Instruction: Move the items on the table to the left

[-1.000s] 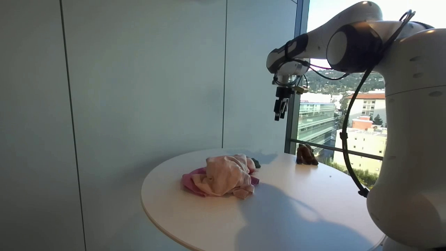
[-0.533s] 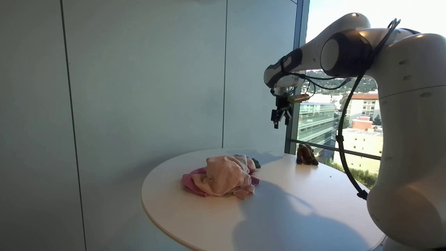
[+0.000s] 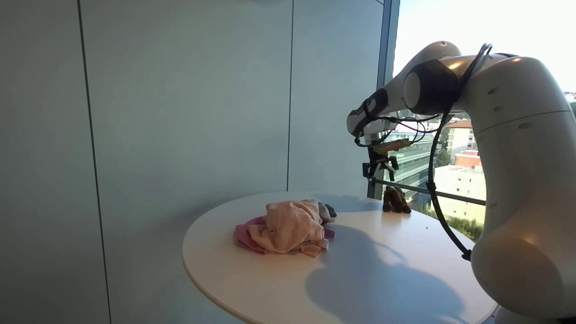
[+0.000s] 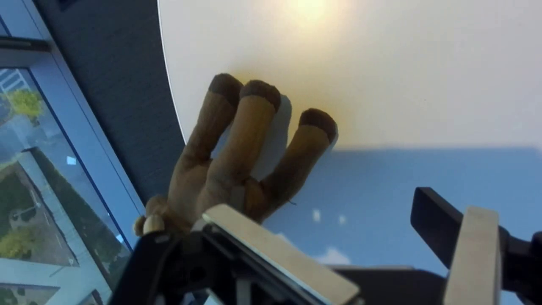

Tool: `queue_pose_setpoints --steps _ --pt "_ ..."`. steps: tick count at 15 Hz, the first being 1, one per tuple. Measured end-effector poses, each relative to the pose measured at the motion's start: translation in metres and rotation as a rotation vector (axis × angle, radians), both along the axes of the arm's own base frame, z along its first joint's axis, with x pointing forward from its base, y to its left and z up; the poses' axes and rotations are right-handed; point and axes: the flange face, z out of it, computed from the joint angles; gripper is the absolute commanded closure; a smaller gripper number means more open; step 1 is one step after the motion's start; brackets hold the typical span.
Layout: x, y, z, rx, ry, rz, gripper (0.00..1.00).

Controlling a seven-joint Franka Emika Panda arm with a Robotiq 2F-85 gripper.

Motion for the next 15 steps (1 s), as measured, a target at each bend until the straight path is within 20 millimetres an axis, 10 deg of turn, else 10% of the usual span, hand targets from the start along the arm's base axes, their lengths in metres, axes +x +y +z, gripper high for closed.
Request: queue_pose_setpoints --steps 9,10,15 --pt "-0.036 -0.035 -0.033 0.093 0.029 -0.273 0.00" --pt "-0.034 -0.039 -0.039 0.101 0.010 -0.295 0.25" --pt "-0.032 -0.075 -0.085 0.117 -0.060 -0.462 0.56"
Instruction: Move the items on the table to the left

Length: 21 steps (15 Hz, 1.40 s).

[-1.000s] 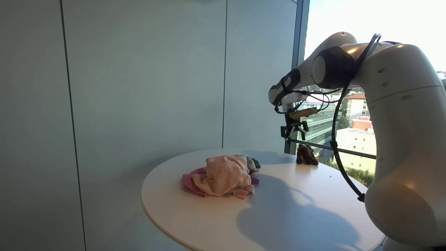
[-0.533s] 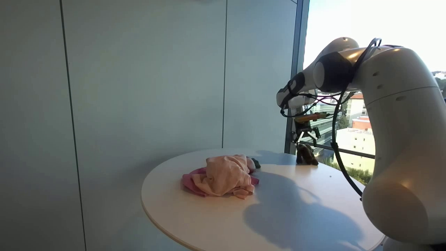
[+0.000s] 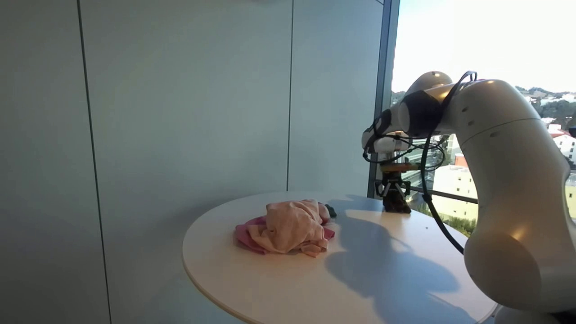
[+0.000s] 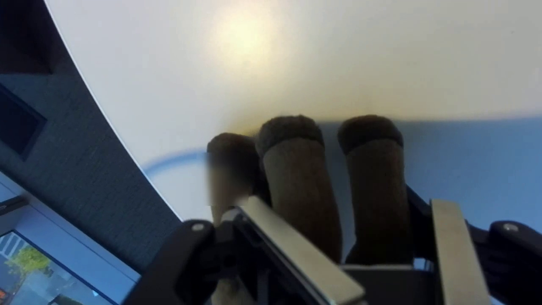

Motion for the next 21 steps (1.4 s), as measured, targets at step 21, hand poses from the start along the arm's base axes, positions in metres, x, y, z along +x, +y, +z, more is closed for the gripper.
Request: queue_pose_setpoints --steps 21 --pt "0.039 0.153 0.249 -0.235 -0.303 0.501 0.95"
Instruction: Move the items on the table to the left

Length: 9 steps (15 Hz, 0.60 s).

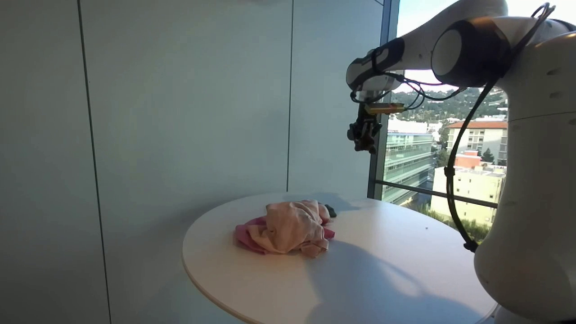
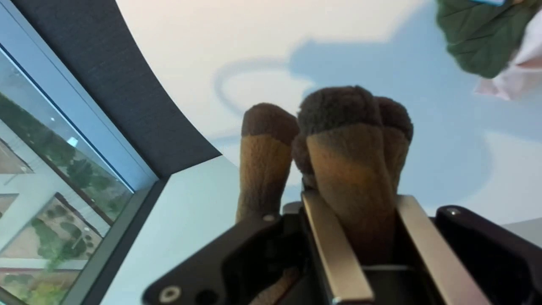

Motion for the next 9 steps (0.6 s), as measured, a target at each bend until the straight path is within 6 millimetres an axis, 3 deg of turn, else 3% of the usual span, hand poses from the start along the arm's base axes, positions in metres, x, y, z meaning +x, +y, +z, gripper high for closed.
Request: queue_pose_setpoints --steps 2,5,7,9 --pt "0.013 0.056 0.021 0.022 0.013 0.112 0.95" --pt "0.038 0.150 0.034 0.060 0.048 0.281 0.95" --pt "0.056 0.211 0.028 0.085 0.079 0.392 0.95" --pt "0.072 0.258 0.014 0.126 0.109 0.499 0.95"
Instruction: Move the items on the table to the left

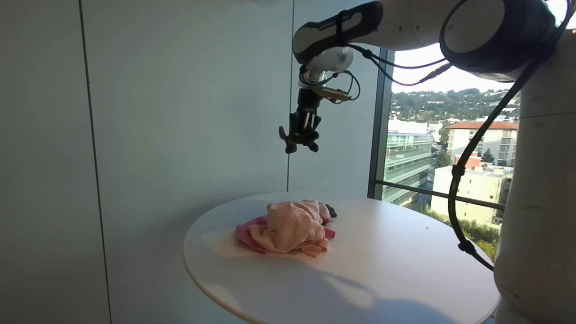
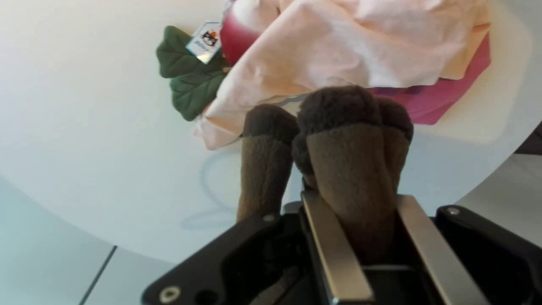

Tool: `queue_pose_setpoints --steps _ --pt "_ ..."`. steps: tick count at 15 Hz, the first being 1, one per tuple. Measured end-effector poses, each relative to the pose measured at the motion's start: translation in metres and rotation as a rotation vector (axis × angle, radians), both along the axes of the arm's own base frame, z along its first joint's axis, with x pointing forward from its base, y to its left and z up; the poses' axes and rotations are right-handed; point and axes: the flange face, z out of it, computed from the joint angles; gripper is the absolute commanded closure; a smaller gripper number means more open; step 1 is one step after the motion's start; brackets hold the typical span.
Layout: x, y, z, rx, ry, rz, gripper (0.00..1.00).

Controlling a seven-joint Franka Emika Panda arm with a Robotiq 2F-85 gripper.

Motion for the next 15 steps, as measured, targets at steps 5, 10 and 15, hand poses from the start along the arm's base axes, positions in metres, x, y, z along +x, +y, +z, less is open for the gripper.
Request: queue_pose_setpoints --steps 5,10,15 --pt "0.030 0.029 -0.063 0.147 0.115 0.225 0.91" --pt "0.047 0.011 -0.122 0.294 0.315 0.381 0.63" --pt "0.051 0.009 -0.132 0.300 0.331 0.382 0.45"
